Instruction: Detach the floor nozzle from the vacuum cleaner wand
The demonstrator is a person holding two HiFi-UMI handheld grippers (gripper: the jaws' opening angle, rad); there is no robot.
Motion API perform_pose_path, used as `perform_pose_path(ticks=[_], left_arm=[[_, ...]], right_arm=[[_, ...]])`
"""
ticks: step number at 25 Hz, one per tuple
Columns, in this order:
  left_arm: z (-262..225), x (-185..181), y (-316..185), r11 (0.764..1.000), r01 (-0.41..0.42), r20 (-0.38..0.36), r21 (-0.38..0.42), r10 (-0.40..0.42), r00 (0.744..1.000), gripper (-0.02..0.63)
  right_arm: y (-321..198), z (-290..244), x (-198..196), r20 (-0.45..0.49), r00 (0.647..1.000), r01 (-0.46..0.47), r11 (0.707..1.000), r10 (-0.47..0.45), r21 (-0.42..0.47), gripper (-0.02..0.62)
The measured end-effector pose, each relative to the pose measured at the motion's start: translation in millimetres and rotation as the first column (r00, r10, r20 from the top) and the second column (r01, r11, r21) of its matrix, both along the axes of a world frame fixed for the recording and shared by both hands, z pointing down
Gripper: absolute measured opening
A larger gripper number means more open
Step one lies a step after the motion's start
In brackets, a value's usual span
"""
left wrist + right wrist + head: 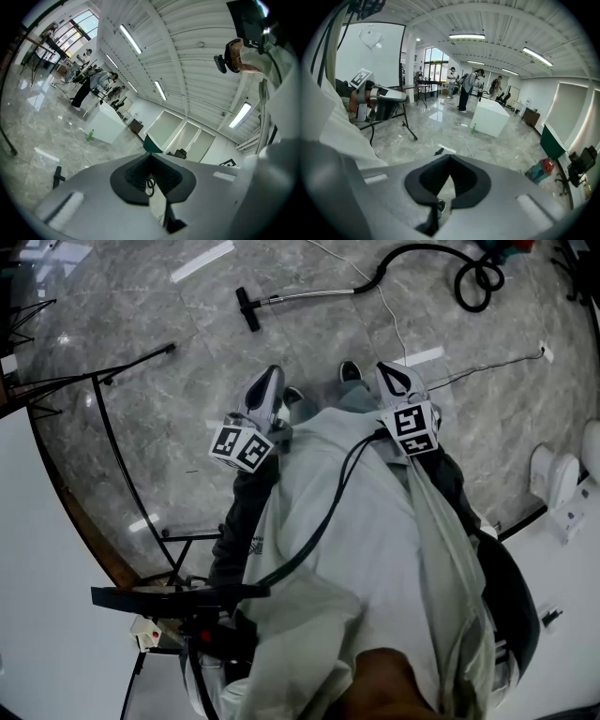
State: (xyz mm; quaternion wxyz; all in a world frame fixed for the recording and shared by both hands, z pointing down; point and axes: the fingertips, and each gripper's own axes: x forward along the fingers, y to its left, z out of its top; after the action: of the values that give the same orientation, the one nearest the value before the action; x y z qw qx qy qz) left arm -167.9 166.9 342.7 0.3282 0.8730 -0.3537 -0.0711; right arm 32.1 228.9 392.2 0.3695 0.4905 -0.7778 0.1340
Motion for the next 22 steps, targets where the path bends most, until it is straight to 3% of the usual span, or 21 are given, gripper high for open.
perform_pose_path(ticks=[8,13,18,22], left_arm=[[16,3,-15,0.998,-0.052,-0.032,-0.021,0.052,0.998,0.005],[20,12,-40,0.998,-0.01,0.012,-0.058,0.01,1.0,0.005],[45,54,-74,0.993,0.001,0.062,-0.118,0.006,0.998,0.005],[65,116,-100,0.988,-0.027,0.094,-0.15,0.042,0.995,0.005]], right_arm=[[-1,8,-6,-0.063,0.998,-0.016,1.0,0.014,-0.019,-0.002],[-34,16,11,-0.015,1.0,0.002,1.0,-0.002,-0.03,-0.002],[-80,44,52,0.014,0.999,0.039,0.996,-0.038,-0.08,-0.002],[-129,68,104,0.13,0.991,0.056,0.989,-0.038,-0.135,-0.002]])
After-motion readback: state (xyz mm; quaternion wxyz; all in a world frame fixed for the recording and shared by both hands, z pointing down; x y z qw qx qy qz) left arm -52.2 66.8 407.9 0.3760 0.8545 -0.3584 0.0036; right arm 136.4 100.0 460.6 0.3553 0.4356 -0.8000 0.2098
